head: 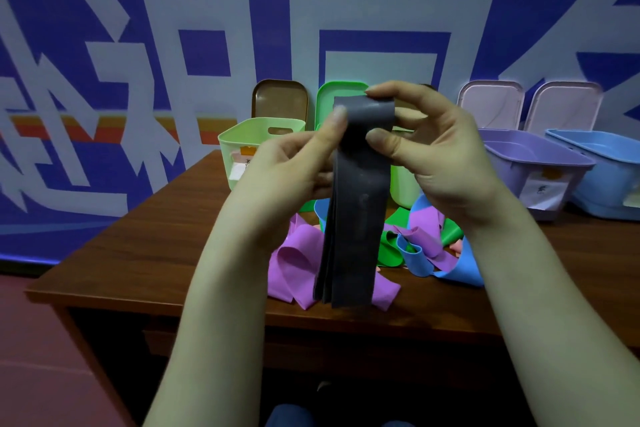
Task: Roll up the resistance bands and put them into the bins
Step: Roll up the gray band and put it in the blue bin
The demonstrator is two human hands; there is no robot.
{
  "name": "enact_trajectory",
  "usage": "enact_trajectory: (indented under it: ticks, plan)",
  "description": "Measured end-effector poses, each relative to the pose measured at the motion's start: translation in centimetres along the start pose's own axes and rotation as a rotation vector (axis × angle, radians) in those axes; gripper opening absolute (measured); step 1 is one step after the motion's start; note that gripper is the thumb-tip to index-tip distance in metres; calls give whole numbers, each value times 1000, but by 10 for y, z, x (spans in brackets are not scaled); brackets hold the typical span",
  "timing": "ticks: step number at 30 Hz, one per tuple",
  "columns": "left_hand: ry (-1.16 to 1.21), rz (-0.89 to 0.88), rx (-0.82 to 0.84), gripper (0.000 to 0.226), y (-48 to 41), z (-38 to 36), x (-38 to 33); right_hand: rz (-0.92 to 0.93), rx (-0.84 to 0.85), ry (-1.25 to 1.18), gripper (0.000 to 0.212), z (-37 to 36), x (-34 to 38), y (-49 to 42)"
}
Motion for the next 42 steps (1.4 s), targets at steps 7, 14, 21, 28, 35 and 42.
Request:
enact_trajectory:
  ticks: [7,14,21,28,35,42]
  plan:
    - [-23,0,-154,37,-6,-2,-5,109,30,61,40,-5,-3,1]
    - [-32,-32,-114,31,-10,-2,-3,88,34,-7,48,-2,-2,4]
    - [87,-94,-13,18,-13,-6,4,53,35,-109,59,-1,-9,6]
    - [183,-176,-1,33,-15,0,5,-328,15,-51,52,-3,-14,9]
    - [78,-280,-106,27,-15,4,11,-418,44,-67,14,-13,-13,11]
    - [-127,-378,-54,44,-10,-2,13,-497,95,-248,48,-13,-6,8]
Point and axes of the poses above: each hand's wrist, its own y-axis away from the middle knuckle, its own z-axis out of the back of the hand, x = y × z, the point moved 2 cm from there along -y, towards the middle knuckle, and after that the axes turned 8 degrees about x, right-handed, at the moved point
